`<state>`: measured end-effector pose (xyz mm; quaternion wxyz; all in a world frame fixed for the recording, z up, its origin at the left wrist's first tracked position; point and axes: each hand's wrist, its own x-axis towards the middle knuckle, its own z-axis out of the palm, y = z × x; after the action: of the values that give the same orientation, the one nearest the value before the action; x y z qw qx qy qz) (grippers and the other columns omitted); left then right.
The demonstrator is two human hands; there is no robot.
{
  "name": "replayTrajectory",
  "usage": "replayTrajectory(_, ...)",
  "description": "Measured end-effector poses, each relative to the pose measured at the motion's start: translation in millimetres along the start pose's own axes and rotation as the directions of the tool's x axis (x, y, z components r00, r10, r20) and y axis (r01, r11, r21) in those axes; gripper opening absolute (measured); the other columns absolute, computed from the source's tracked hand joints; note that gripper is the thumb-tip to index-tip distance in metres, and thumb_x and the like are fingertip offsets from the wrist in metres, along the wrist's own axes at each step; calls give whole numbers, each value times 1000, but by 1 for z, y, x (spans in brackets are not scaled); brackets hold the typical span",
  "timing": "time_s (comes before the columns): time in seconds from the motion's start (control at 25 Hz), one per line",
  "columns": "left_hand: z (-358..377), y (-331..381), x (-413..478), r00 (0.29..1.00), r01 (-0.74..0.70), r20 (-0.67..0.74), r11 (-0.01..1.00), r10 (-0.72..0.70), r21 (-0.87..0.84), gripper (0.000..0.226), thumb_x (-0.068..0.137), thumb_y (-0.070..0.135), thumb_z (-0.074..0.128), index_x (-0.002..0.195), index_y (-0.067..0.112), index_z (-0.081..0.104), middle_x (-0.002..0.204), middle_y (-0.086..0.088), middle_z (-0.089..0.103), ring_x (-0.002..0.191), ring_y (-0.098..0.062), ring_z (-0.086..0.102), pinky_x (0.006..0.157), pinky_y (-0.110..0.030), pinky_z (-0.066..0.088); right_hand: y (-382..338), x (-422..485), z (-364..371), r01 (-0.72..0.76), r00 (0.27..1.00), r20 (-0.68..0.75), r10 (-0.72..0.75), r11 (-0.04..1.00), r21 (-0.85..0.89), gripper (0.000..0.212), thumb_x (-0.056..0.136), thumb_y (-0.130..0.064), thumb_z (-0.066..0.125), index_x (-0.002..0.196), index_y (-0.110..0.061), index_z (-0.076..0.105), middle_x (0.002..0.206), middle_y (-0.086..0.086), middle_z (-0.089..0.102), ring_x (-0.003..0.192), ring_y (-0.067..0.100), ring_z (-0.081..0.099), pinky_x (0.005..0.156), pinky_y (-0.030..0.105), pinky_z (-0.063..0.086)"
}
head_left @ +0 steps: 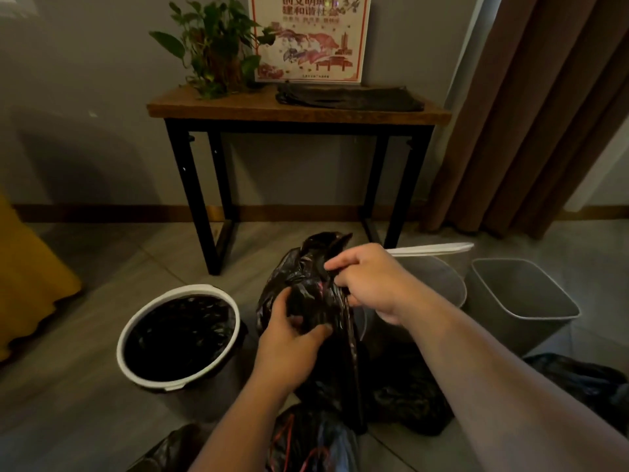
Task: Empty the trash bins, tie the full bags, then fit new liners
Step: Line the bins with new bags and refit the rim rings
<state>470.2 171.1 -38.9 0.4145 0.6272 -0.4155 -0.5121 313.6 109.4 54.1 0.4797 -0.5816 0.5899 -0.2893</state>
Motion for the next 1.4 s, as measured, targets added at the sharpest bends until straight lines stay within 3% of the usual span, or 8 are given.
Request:
replayTrajectory(0.2, -2, -27, -6, 983, -153, -97, 987, 156, 41, 57, 91, 2, 67, 113, 54, 61, 73, 2, 73, 72, -22, 76, 80, -58, 63, 3, 6, -3, 68, 995, -59, -76, 989, -128, 36, 90, 0, 63, 101, -32, 75, 103, -6, 69, 106, 18, 66, 98, 42, 58)
replayTrajectory(0.32, -4, -25, -9, 975, -182, -117, 982, 188, 60, 38, 96, 15, 68, 103, 52, 65, 75, 6, 69, 73, -17, 73, 80, -57, 63, 7, 14, -6, 39, 994, -97, -59, 980, -195, 32, 91, -2, 67, 83, -32, 77, 99, -10, 69, 106, 14, 65, 97, 41, 58)
replayTrajectory(0.48, 10, -21, -13, 956, -290, 125, 783, 267, 550, 46, 99, 64, 49, 143, 68, 35, 136, -3, 52, 118, -16, 60, 103, -36, 51, 9, 16, 0, -9, 998, -70, 5, 999, -50, 32, 91, 0, 66, 86, -27, 83, 107, 2, 74, 106, 23, 70, 89, 48, 64)
replayTrajectory(0.64, 27, -15, -7, 936, -323, 202, 475, 288, 819, 32, 104, 46, 52, 132, 34, 58, 125, -8, 61, 108, -30, 65, 91, -40, 56, 7, 15, -1, 24, 995, -96, -31, 997, -73, 32, 88, -4, 72, 77, -32, 82, 99, -7, 73, 101, 15, 66, 84, 39, 60)
replayTrajectory(0.88, -21, 25, -9, 847, -253, -72, 517, 527, 818, 31, 90, 17, 67, 120, 23, 69, 116, 1, 64, 104, -23, 65, 84, -38, 55, 18, 6, -41, -89, 995, -90, 50, 861, -500, 13, 94, -21, 67, 91, -28, 78, 88, 1, 76, 80, 19, 75, 54, 29, 57)
replayTrajectory(1.04, -49, 62, -21, 820, -350, 30, 458, 572, 817, 64, 92, 8, 69, 151, 29, 53, 145, 8, 52, 131, -19, 55, 107, -38, 53, 18, 5, -41, -66, 998, -56, 36, 585, -808, 24, 82, -38, 80, 105, -35, 76, 129, 6, 58, 112, 30, 63, 92, 49, 59)
replayTrajectory(1.24, -88, 86, -32, 724, -487, 114, 387, 680, 783, 56, 92, -2, 63, 139, 29, 65, 138, 13, 60, 126, -2, 51, 106, -13, 41, 34, 13, -18, 70, 996, 27, -86, 551, -831, 52, 86, -66, 70, 136, -57, 60, 176, 2, 1, 160, 36, 8, 123, 61, 18)
replayTrajectory(1.4, -119, 88, -34, 701, -459, 79, 364, 708, 811, 42, 94, 1, 62, 125, 26, 75, 129, 18, 62, 119, 6, 48, 99, 1, 30, 48, 14, -18, 56, 983, -85, -160, 715, -697, 29, 96, -46, 68, 121, -32, 73, 137, 3, 62, 131, 28, 58, 105, 47, 50)
